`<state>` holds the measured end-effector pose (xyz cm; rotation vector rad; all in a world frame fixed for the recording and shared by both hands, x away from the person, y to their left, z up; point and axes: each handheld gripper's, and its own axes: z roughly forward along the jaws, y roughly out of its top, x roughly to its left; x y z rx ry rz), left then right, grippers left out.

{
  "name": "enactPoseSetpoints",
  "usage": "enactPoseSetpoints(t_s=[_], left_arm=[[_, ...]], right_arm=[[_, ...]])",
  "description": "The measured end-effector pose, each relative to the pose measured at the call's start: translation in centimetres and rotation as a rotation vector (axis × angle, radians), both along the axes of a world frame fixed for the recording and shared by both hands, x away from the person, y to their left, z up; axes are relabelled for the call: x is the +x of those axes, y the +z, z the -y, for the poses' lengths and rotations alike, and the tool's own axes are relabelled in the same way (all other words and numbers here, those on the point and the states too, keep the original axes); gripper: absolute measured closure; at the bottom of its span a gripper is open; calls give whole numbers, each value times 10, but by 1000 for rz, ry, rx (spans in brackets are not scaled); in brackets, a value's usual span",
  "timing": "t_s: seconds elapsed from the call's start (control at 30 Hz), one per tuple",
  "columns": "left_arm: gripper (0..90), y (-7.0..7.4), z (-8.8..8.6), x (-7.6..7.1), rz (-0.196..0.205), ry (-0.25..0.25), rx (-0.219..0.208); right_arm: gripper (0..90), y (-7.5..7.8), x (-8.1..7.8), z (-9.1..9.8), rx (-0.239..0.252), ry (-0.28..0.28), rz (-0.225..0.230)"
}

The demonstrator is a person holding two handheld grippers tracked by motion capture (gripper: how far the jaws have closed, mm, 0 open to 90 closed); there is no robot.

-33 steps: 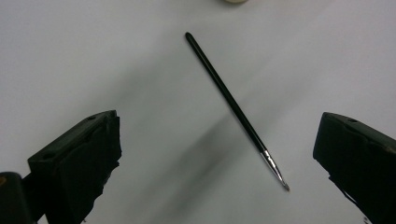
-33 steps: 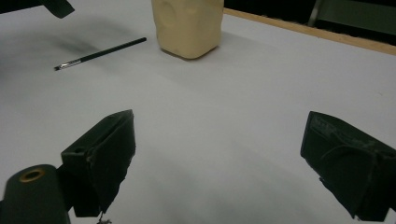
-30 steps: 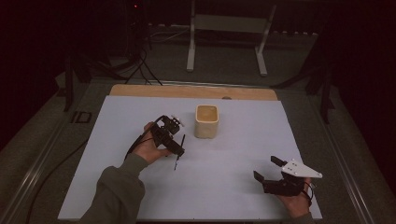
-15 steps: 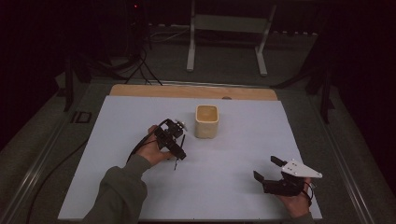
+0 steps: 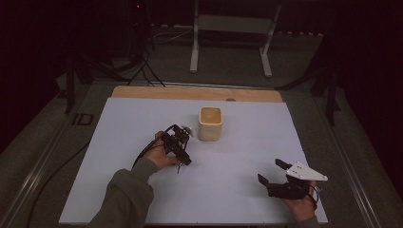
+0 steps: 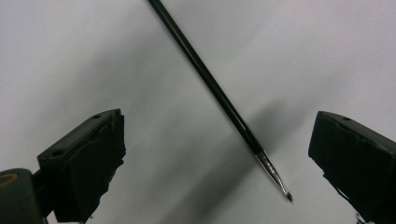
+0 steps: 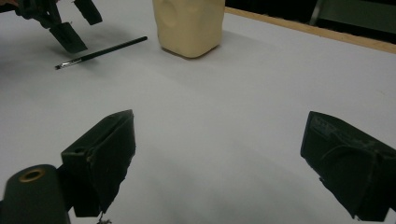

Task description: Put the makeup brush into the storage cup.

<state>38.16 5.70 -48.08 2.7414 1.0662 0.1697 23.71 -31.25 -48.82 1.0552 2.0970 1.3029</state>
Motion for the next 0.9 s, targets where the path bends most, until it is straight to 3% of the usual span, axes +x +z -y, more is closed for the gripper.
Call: enactPoseSetpoints(t_s=[0.4,0.57,0.63,0.7,0.9], left_arm=[[101,-12,8,6,-35,32,2],[212,-13,6,8,-44,40,3],[315,-13,6,9,-61,40,-8],[360,-12,6,9,-67,36,-3],[580,-8,6,11,-106,32,28]], right_arm=[[99,0,0,0,-1,-2,-2],[99,0,0,0,-2,-3,-3],[99,0,0,0,-2,-3,-4],[99,0,0,0,-2,-3,-4],[99,0,0,0,-3,-3,-4]])
